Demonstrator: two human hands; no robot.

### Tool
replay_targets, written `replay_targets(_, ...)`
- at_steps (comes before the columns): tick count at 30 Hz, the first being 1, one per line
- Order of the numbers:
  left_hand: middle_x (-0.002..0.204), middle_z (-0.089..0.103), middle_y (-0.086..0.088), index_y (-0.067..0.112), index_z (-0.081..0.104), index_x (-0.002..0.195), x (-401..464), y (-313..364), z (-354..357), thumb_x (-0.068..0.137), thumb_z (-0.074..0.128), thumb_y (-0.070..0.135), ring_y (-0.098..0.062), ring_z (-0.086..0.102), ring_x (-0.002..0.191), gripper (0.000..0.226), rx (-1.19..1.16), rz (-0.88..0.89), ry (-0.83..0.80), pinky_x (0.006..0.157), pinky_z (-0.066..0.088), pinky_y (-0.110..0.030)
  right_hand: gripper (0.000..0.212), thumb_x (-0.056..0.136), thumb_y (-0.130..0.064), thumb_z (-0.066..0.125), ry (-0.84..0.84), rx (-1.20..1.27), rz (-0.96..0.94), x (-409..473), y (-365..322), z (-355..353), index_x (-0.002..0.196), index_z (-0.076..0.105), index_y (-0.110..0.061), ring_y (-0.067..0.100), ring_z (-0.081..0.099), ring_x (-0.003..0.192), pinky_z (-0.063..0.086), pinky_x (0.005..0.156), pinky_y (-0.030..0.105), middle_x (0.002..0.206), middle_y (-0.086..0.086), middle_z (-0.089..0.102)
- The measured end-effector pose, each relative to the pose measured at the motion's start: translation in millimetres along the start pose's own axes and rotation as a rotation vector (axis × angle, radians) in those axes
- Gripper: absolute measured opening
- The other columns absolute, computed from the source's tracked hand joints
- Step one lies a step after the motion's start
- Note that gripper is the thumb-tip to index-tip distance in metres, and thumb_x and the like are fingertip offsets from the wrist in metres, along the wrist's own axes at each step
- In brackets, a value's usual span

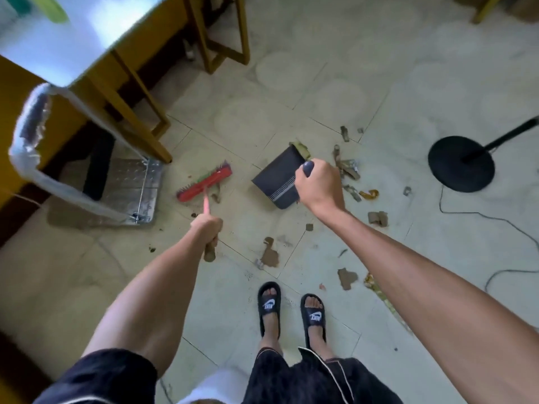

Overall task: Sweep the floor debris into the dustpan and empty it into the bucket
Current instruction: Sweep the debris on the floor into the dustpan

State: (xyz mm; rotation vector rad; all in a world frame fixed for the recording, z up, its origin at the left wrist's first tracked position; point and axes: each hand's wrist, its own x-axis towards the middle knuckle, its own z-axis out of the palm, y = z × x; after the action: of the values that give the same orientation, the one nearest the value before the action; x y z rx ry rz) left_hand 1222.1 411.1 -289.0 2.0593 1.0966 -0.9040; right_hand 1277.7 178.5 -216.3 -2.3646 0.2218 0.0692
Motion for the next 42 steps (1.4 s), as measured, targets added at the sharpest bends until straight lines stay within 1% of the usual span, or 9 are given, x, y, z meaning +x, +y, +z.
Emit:
replay_targets(3, 0.043, 0.044, -0.005, 0.003, 0.013, 0.154, -3, 7, -5, 0.094, 0.032, 0.007, -0.011, 0.031, 0.018, 0.063, 0.067, 0.073, -0.150, 0.025, 0.028, -0.013, 0.034, 0.088, -0.020, 0.051, 0.041, -0.034, 0.040, 2, -3, 8, 0.056, 0.041, -0.023, -0.002, 0.043, 0.041, 0.024, 0.037, 0.018, 0.049, -0.012, 0.047)
replay_targets(5, 0.051, 0.040, -0.003, -0.003, 0.028, 0.144, -9, 11, 0, 0.095, 0.033, 0.009, -0.009, 0.029, 0.022, 0.050, 0.096, 0.050, -0.265, 0.026, 0.025, -0.012, 0.033, 0.088, -0.020, 0.051, 0.056, -0.057, 0.072, -2, -3, 10, 0.056, 0.041, -0.022, -0.001, 0.044, 0.043, 0.024, 0.038, 0.018, 0.050, -0.010, 0.048)
replay_targets(9, 0.054, 0.039, 0.003, 0.009, 0.043, 0.071, -38, 17, 9, 0.097, 0.039, 0.010, -0.006, 0.027, 0.026, 0.027, 0.255, -0.015, -0.373, 0.025, 0.020, -0.015, 0.036, 0.089, -0.021, 0.052, 0.118, -0.065, 0.124, -14, 4, -1, 0.054, 0.041, -0.022, -0.001, 0.047, 0.042, 0.029, 0.036, 0.014, 0.050, -0.012, 0.048)
replay_targets(16, 0.061, 0.049, 0.000, 0.000, 0.052, 0.095, -77, 11, 37, 0.093, 0.042, 0.004, -0.007, 0.034, 0.041, 0.011, 0.172, 0.047, -0.449, 0.044, 0.029, -0.017, 0.029, 0.089, -0.024, 0.053, 0.209, -0.079, 0.275, -56, 34, -43, 0.063, 0.054, -0.012, 0.025, 0.056, 0.055, 0.040, 0.048, 0.023, 0.057, -0.002, 0.051)
replay_targets(20, 0.073, 0.055, -0.011, 0.001, 0.049, 0.081, -94, -13, 64, 0.088, 0.044, 0.003, -0.014, 0.040, 0.049, 0.009, 0.125, 0.041, -0.382, 0.083, 0.051, -0.025, 0.030, 0.089, -0.023, 0.052, 0.248, -0.059, 0.323, -96, 55, -73, 0.062, 0.052, -0.011, 0.016, 0.050, 0.047, 0.041, 0.046, 0.024, 0.058, -0.001, 0.052)
replay_targets(30, 0.031, 0.044, 0.000, -0.008, 0.050, 0.083, -170, -90, 87, 0.091, 0.034, 0.006, -0.010, 0.034, 0.019, 0.023, 0.181, 0.229, -0.282, 0.027, 0.025, -0.013, 0.034, 0.090, -0.017, 0.051, 0.322, -0.031, 0.320, -222, 104, -121, 0.057, 0.042, -0.014, 0.010, 0.041, 0.044, 0.029, 0.040, 0.019, 0.052, -0.003, 0.043)
replay_targets(34, 0.031, 0.040, -0.002, 0.008, 0.041, 0.069, -188, -110, 101, 0.090, 0.033, -0.001, -0.011, 0.038, 0.021, 0.024, 0.153, 0.200, -0.286, 0.028, 0.027, -0.010, 0.042, 0.087, -0.015, 0.052, 0.353, -0.003, 0.342, -252, 122, -133, 0.052, 0.029, -0.019, 0.012, 0.038, 0.041, 0.030, 0.039, 0.020, 0.050, -0.003, 0.039)
replay_targets(38, 0.059, 0.039, -0.006, 0.007, 0.039, 0.074, -189, -105, 113, 0.091, 0.033, -0.006, -0.015, 0.041, 0.038, 0.022, 0.150, 0.144, -0.289, 0.034, 0.034, -0.014, 0.029, 0.086, -0.014, 0.054, 0.368, 0.046, 0.434, -265, 140, -138, 0.059, 0.049, -0.006, 0.018, 0.045, 0.043, 0.043, 0.043, 0.029, 0.052, -0.001, 0.044)
replay_targets(42, 0.063, 0.033, -0.006, 0.005, 0.036, 0.058, -189, -67, 122, 0.089, 0.025, -0.019, -0.014, 0.036, 0.036, 0.040, 0.209, 0.208, -0.445, 0.029, 0.022, -0.004, 0.042, 0.085, -0.016, 0.053, 0.399, 0.032, 0.485, -261, 157, -139, 0.052, 0.027, -0.017, 0.015, 0.036, 0.040, 0.026, 0.038, 0.020, 0.050, -0.003, 0.037)
